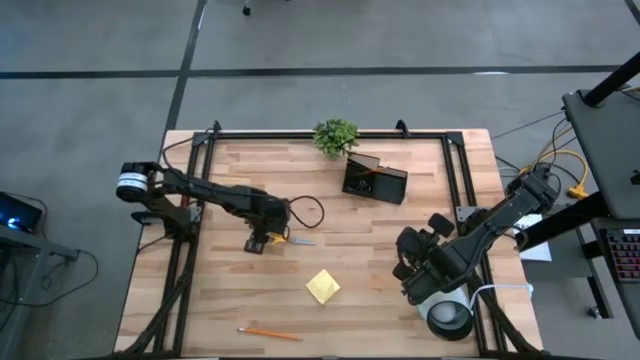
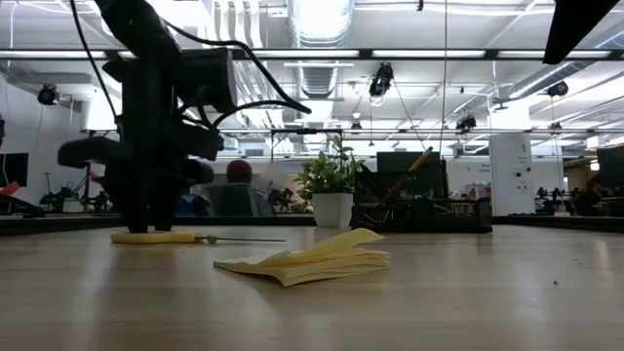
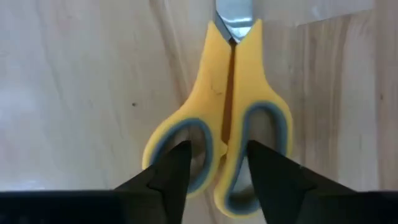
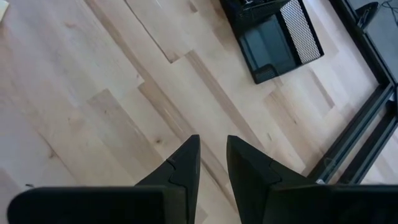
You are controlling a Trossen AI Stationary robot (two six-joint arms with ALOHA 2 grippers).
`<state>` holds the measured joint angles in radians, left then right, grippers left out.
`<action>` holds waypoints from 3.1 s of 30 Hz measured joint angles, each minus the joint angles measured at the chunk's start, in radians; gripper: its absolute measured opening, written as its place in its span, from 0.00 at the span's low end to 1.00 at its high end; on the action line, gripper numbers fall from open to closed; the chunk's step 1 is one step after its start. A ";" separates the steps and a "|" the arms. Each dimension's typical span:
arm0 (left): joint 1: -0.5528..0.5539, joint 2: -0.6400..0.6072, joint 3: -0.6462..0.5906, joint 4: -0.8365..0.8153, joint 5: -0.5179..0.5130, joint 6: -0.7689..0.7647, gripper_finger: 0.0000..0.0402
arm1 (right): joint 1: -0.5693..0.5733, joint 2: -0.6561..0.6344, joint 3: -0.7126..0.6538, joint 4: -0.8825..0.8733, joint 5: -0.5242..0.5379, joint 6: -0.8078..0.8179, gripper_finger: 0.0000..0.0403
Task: Pick and place office supplies into organizer
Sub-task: Put the yellow scissors into the desk organizer, then put the yellow sticky note into the desk organizer
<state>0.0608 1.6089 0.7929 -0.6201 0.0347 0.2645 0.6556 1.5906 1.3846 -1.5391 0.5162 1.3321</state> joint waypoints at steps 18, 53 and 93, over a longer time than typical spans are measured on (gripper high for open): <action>0.006 -0.066 0.190 -0.152 -0.385 0.213 0.14 | 0.000 0.000 -0.001 -0.002 0.000 -0.029 0.17; 0.204 0.311 0.837 0.307 -0.773 1.500 0.14 | 0.013 0.000 0.001 -0.025 -0.099 -0.013 0.17; 0.053 0.427 0.901 0.331 -0.886 1.218 0.47 | 0.012 -0.013 0.001 -0.026 -0.106 -0.087 0.17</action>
<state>0.1136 2.0361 1.6936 -0.2894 -0.8511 1.4825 0.6673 1.5772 1.3853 -1.5646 0.4106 1.2454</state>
